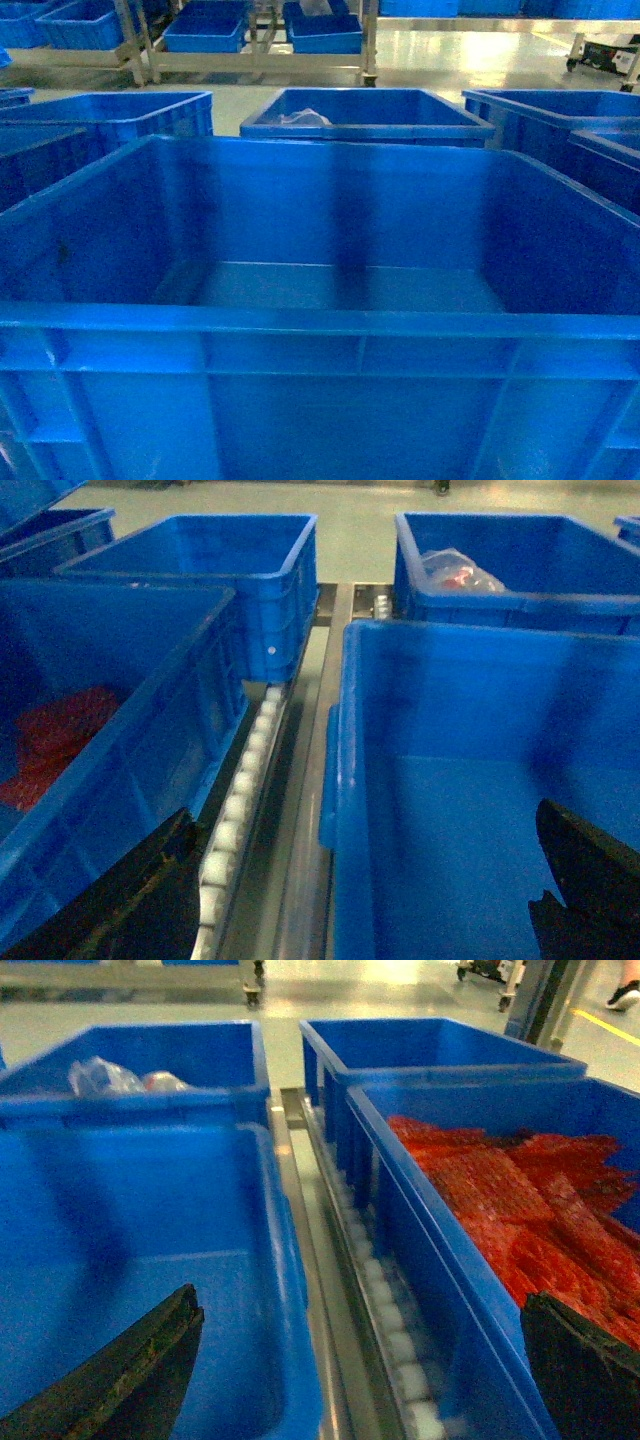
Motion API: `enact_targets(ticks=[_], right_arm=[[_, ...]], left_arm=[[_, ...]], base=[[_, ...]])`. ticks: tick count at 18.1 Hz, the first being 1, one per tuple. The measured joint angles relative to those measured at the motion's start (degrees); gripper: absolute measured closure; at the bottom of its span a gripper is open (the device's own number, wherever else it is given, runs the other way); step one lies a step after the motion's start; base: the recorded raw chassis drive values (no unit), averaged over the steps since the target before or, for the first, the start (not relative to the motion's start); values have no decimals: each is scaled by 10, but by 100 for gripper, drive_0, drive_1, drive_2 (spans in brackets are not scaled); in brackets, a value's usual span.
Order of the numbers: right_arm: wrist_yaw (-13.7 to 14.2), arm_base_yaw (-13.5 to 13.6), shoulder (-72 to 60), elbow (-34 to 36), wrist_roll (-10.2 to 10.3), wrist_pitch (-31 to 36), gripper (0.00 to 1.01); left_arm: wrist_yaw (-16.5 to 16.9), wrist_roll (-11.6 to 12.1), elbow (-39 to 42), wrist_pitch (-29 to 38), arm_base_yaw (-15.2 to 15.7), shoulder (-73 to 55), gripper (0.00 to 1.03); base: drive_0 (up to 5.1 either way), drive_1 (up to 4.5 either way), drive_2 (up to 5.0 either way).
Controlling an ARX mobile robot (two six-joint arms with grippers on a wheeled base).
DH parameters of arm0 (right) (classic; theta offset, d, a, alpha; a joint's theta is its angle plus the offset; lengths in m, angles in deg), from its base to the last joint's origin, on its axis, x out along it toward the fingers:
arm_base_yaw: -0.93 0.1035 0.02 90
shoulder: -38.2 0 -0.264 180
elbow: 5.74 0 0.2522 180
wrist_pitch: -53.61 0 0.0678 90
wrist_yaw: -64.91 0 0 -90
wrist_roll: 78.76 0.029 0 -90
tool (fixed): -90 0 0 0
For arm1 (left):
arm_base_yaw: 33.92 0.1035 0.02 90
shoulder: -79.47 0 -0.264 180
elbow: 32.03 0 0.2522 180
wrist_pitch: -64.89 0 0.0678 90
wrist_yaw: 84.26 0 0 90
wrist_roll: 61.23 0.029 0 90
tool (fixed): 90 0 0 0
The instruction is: Place box next to blue box on left shelf
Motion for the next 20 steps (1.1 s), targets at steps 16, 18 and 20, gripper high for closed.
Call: enact_targets(ticks=[16, 18, 20], right_arm=[[-157, -63, 329, 148, -78, -66, 72], [-200, -95, 398, 163, -78, -108, 94], [-234, -136, 407, 166, -78, -113, 99]], left_arm=[[137, 63, 179, 46, 87, 291, 74], [168, 63, 196, 40, 118, 313, 96], [189, 64, 207, 36, 140, 334, 101]], base=[[0, 0, 0], [0, 0, 0], [0, 0, 0]])
